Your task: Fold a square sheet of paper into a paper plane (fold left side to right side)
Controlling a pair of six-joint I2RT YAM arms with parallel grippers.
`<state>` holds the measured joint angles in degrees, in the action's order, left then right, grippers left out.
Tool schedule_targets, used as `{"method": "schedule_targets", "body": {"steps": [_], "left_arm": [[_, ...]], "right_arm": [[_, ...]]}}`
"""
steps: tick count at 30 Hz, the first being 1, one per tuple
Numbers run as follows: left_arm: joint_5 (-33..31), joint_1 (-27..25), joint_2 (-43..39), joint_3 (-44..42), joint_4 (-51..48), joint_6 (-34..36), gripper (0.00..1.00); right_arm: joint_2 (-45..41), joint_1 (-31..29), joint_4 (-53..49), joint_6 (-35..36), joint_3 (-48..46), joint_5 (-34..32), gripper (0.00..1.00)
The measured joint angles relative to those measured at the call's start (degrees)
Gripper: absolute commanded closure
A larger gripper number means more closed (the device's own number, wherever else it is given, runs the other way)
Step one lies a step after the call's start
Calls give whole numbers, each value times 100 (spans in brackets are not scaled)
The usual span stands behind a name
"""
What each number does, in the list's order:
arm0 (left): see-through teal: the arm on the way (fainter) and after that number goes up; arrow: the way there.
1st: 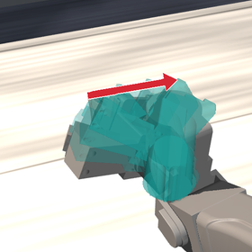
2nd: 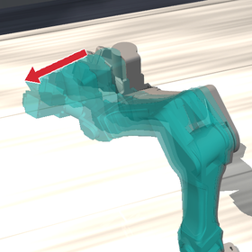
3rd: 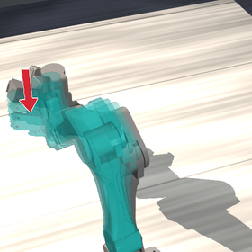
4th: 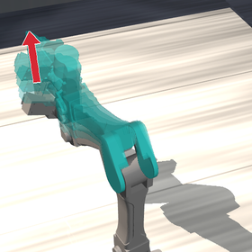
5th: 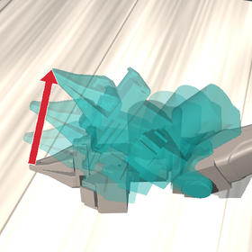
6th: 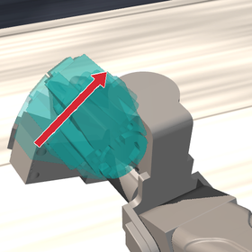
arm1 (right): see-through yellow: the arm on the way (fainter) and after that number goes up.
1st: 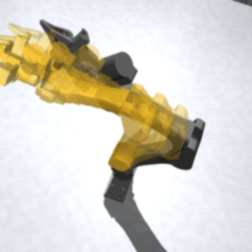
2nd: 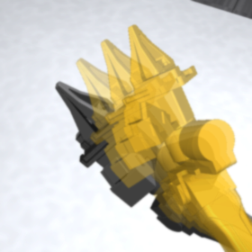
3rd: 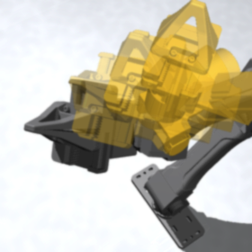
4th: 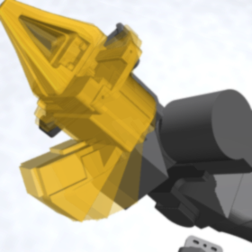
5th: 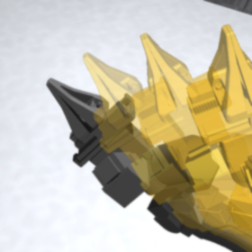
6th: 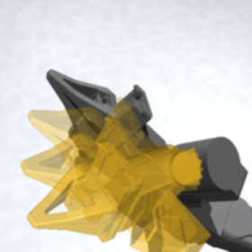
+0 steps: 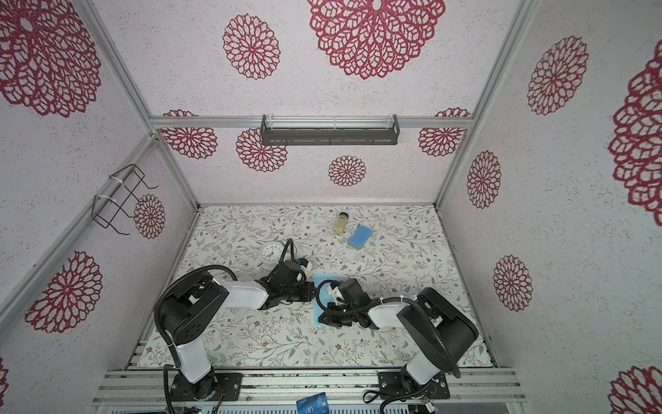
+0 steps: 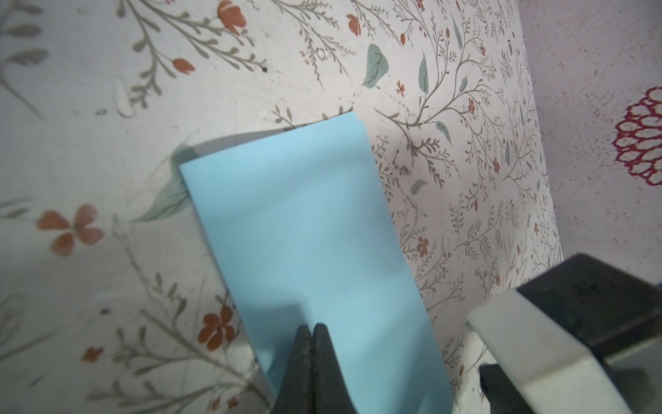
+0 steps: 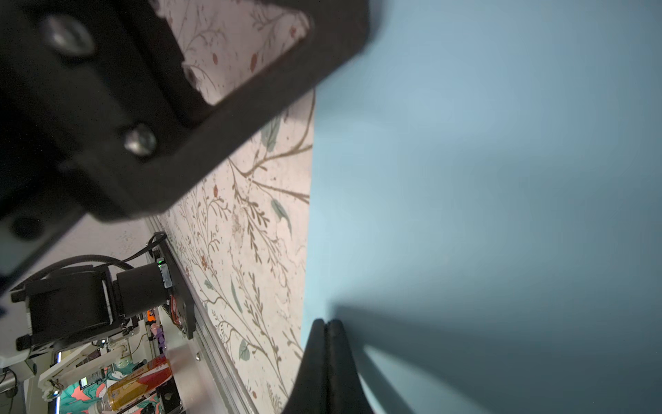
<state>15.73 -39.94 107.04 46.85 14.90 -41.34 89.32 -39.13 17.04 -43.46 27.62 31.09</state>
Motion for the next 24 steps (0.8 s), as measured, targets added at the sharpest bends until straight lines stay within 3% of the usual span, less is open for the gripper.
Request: {"method": "schedule_targets", "body": {"steps": [14, 19, 24], "left_arm": [[2, -7, 28, -20, 111, -39, 100], [2, -13, 31, -44, 160, -50, 100], [2, -33, 61, -44, 232, -57, 100]], "right_arm": [[-1075, 210, -1687, 258, 251, -116, 100], [-874, 317, -1700, 280, 691, -177, 100], [-144, 328, -1440, 240, 1023, -212, 100]]}}
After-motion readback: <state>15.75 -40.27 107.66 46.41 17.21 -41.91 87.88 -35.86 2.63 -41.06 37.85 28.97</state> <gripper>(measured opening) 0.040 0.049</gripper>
